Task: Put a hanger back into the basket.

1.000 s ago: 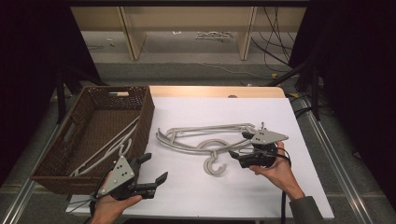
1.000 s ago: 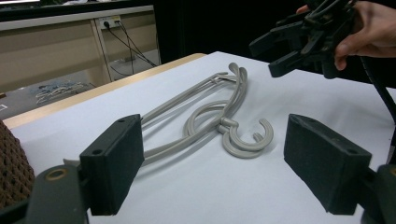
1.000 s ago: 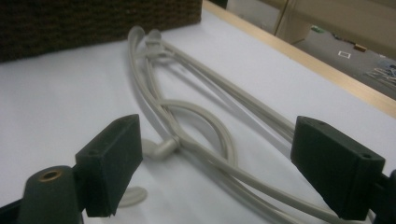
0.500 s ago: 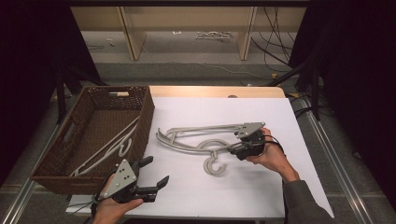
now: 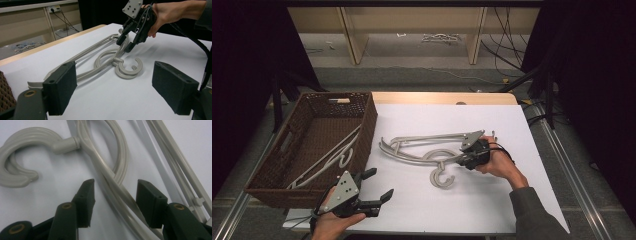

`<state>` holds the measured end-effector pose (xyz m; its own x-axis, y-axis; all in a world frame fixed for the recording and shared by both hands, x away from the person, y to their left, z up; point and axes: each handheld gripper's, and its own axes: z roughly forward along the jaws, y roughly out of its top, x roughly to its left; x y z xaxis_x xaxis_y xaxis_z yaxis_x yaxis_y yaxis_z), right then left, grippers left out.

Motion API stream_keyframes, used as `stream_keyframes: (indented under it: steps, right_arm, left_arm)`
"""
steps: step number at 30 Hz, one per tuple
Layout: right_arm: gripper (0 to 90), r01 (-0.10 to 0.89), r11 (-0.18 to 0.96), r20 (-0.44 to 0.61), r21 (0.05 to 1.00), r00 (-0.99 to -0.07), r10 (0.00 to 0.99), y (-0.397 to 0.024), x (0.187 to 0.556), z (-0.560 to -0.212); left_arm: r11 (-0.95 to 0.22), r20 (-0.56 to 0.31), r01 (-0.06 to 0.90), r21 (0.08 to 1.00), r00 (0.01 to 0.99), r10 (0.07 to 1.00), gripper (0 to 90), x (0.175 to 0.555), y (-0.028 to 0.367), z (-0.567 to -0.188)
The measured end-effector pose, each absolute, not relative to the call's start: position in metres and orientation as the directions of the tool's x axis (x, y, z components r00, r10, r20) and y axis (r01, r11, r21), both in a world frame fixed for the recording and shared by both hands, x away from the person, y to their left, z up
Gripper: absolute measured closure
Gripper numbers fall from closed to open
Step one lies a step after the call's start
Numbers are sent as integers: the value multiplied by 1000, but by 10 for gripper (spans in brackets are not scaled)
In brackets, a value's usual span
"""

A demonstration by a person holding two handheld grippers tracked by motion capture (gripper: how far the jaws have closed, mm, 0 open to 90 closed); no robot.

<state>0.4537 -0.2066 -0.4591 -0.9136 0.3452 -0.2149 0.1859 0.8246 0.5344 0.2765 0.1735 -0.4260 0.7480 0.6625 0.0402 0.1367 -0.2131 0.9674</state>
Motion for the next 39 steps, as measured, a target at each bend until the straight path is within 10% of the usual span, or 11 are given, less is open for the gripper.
stream_keyframes:
  steps: [39]
  right_arm:
    - [751, -59, 893, -270, 447, -960, 72, -203, 464, -449]
  left_arm:
    - [-233, 36, 151, 961, 765, 643, 200, 279, 171, -431]
